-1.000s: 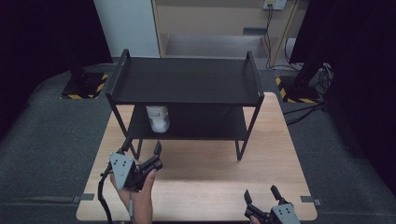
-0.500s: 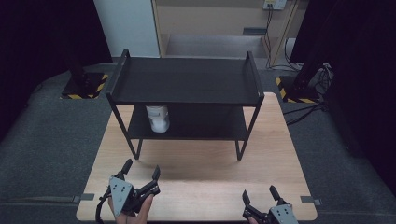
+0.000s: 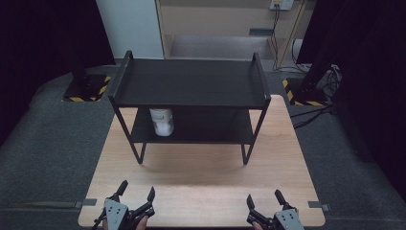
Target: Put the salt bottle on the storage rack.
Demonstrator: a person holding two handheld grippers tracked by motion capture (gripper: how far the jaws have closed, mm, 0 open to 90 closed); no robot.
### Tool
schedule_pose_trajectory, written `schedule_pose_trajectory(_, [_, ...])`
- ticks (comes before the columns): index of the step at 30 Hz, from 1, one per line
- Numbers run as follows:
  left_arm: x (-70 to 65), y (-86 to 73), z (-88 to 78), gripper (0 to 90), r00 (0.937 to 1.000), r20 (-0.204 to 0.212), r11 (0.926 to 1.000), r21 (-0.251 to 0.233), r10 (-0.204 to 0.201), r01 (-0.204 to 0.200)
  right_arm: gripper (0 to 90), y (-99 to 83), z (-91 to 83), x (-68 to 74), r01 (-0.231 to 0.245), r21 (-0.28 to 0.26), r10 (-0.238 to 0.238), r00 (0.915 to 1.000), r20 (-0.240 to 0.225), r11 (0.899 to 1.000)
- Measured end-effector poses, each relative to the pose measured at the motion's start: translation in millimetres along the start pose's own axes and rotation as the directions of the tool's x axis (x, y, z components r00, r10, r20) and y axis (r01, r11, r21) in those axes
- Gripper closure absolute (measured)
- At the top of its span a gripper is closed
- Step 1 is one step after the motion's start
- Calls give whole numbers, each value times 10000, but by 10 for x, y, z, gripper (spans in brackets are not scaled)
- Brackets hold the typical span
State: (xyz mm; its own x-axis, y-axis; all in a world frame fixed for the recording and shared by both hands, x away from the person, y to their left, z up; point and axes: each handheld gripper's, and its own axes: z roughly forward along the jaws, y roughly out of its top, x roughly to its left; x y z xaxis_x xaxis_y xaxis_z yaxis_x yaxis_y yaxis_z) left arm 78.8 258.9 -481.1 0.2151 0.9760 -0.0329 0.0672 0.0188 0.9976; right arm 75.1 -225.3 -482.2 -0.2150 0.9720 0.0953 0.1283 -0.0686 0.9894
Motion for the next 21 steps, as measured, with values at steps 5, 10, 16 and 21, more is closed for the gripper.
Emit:
schedule_pose_trajectory(5, [64,-15,-48,80,10000,-37,10000,70,49,-49,52,-1,8,13,-13,1,13,10000,-21,10000])
schedule_pose_trajectory(10, [82,-29,-67,80,9999,-138,10000,85,-39,40,51,-8,14,16,-6,35,6,10000,-18,10000])
schedule_pose_trajectory(16, [78,-29,-61,80,9998,-174,10000,57,-3,4,50,-3,12,-2,-17,31,17,10000,21,10000])
schedule_pose_trajectory(21, [75,-25,-58,80,9998,-208,10000,26,13,-12,50,-4,13,-8,-14,-19,15,10000,36,10000])
